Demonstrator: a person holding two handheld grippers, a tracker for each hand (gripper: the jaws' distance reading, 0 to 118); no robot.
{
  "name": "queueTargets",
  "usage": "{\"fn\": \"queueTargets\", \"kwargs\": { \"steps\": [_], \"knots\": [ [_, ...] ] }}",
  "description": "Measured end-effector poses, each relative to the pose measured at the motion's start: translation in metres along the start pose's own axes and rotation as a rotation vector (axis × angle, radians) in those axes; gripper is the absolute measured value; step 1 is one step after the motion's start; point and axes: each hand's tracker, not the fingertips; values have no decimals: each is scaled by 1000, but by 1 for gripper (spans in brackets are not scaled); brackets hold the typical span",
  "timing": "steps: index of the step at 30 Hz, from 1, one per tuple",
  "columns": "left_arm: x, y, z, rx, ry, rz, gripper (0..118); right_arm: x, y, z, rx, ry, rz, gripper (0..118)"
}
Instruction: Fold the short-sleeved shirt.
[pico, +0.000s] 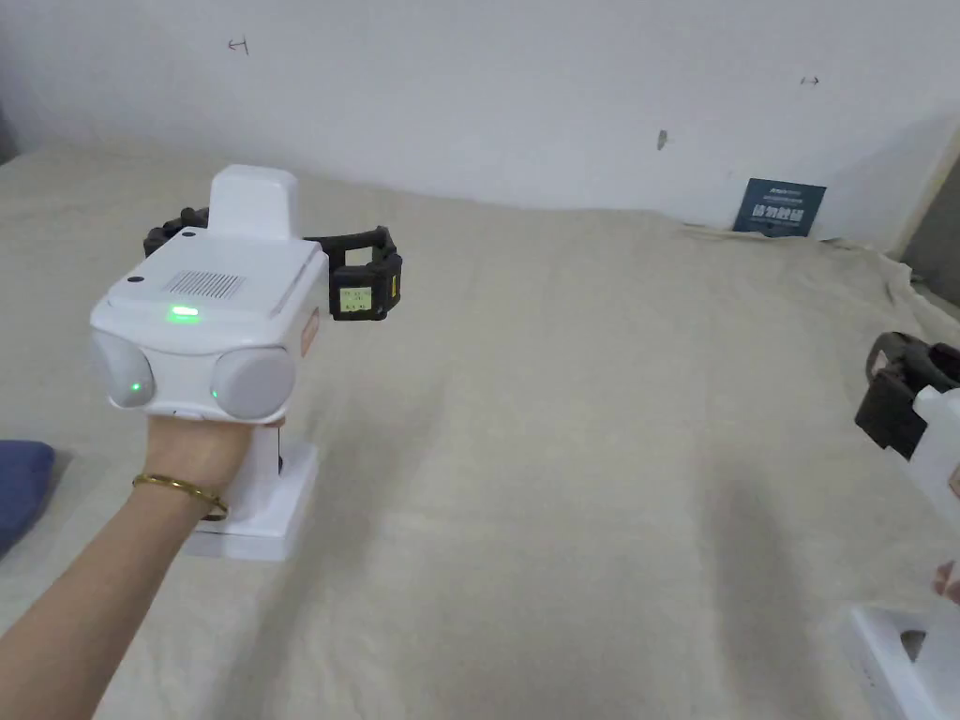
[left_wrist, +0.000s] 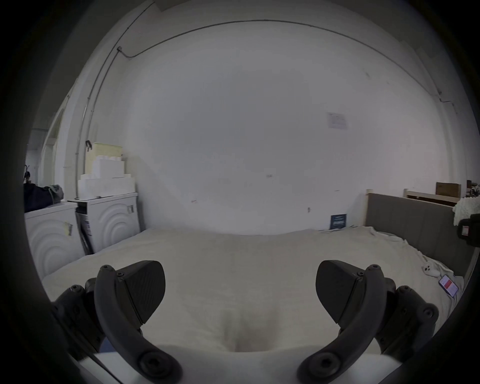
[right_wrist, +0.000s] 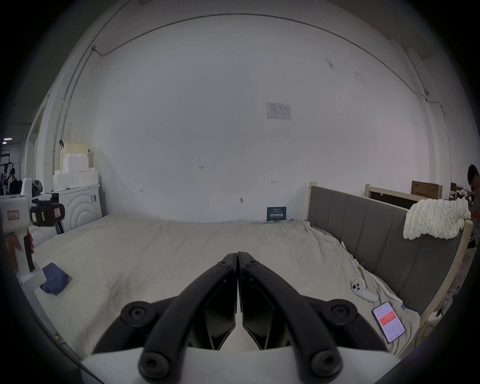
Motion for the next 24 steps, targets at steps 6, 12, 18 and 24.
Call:
{"fn": "queueTargets", "kwargs": {
  "steps": [6, 12, 18, 24],
  "knots": [
    [38, -31, 17, 14, -43, -21, 104, 4, -11, 7, 49, -13, -15, 0],
    [57, -57, 37, -22, -64, -9, 17, -2, -27, 18, 35, -12, -24, 0],
    [61, -72, 42, -51, -66, -19, 0, -5, -49, 24, 8, -19, -17, 0],
    [64, -77, 45, -72, -68, -19, 0, -4, -66, 28, -22, -35, -30, 0]
  ]
}}
